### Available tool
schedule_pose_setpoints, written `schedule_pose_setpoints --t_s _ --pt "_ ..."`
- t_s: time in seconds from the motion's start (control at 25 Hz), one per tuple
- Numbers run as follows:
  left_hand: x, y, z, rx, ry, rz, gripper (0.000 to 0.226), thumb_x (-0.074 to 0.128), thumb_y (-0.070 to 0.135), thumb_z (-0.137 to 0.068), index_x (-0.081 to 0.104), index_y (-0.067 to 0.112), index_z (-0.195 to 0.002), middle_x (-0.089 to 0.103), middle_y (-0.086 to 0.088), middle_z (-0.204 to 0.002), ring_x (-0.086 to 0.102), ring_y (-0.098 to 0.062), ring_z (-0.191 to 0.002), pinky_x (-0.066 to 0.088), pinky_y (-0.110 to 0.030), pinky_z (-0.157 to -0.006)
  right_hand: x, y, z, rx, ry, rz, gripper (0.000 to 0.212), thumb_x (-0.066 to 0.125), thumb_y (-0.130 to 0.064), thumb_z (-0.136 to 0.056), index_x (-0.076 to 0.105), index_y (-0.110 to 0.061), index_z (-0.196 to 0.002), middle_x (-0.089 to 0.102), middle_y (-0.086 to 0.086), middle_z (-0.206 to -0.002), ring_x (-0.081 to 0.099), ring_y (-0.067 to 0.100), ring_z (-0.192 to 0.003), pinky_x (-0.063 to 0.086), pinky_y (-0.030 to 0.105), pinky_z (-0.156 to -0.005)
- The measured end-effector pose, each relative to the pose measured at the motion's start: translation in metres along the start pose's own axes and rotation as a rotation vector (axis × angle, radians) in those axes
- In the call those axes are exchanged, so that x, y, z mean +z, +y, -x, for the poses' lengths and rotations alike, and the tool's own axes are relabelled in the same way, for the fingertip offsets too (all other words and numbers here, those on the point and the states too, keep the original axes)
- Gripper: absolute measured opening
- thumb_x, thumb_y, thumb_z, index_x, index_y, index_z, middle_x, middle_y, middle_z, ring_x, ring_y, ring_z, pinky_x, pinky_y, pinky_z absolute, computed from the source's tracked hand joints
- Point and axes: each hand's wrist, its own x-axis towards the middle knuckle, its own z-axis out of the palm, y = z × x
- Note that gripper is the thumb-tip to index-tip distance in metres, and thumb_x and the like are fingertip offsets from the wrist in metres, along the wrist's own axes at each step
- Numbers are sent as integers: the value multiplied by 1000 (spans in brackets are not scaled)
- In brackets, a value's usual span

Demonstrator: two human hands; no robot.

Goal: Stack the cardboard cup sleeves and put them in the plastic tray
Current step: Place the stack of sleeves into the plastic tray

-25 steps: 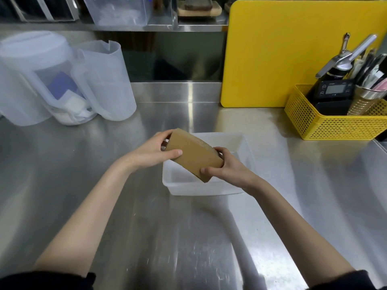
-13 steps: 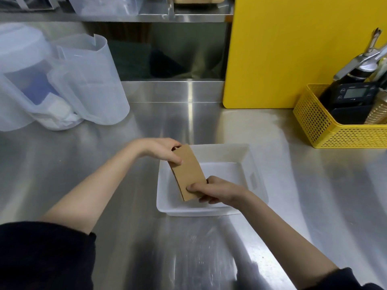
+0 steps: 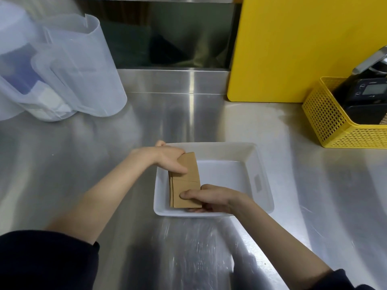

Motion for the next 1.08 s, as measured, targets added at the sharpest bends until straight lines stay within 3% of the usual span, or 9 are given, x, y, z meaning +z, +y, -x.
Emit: schedule_pose_setpoints --t_s 0.12,0.32,0.48,0.6,0.68,0.8,1.0,1.08 --pt "6 -3 -5 -3 -2 -52 50 42 49 -73 48 17 -111 63 -3 -108 45 -22 -106 24 -32 -105 3 -2 0 14 -7 86 48 58 -44 -82 56 -11 -116 58 5 -103 52 17 -91 41 25 -86" --pt "11 -5 -11 19 5 -62 46 41 45 -76 47 15 -110 62 -5 -105 51 -24 -98 36 -37 -102 6 -10 3 36 35 237 31 48 -54 -84 51 -24 -78 55 -3 -77 49 8 -65 39 18 -64" --pt "13 -5 -12 10 5 -114 43 44 41 -76 47 14 -110 60 -6 -101 50 -25 -91 44 -43 -95 9 -15 5 17 91 382 35 42 -58 -85 47 -25 -75 51 -6 -72 49 8 -66 42 23 -73" --pt "12 -5 -9 14 9 -113 43 45 38 -77 48 14 -112 61 -7 -108 53 -26 -96 45 -42 -93 10 -17 7 28 115 463 38 42 -60 -84 44 -25 -70 51 -5 -72 51 13 -72 42 24 -76" --pt "12 -5 -7 26 20 -110 41 45 37 -79 49 16 -114 61 -6 -113 52 -26 -100 44 -42 -94 9 -16 8 38 126 508 41 42 -61 -83 46 -22 -73 55 -2 -81 52 18 -83 42 24 -74" --pt "12 -4 -4 48 54 -98 39 43 32 -82 49 15 -116 60 -7 -117 52 -27 -103 44 -39 -92 9 -12 7 34 136 551 48 41 -61 -84 47 -14 -92 54 4 -99 50 21 -91 40 28 -81" --pt "3 2 12 69 139 -28 47 41 26 -88 38 13 -133 46 -7 -140 41 -25 -127 36 -36 -106 5 -16 14 17 202 533 55 40 -60 -85 50 -7 -97 55 6 -95 48 24 -94 39 27 -76" --pt "-1 2 19 68 202 0 49 40 26 -89 34 12 -136 42 -6 -143 37 -23 -131 34 -37 -108 -3 -17 22 -33 304 522 67 42 -60 -84 50 -2 -116 58 8 -117 50 27 -111 41 28 -86"
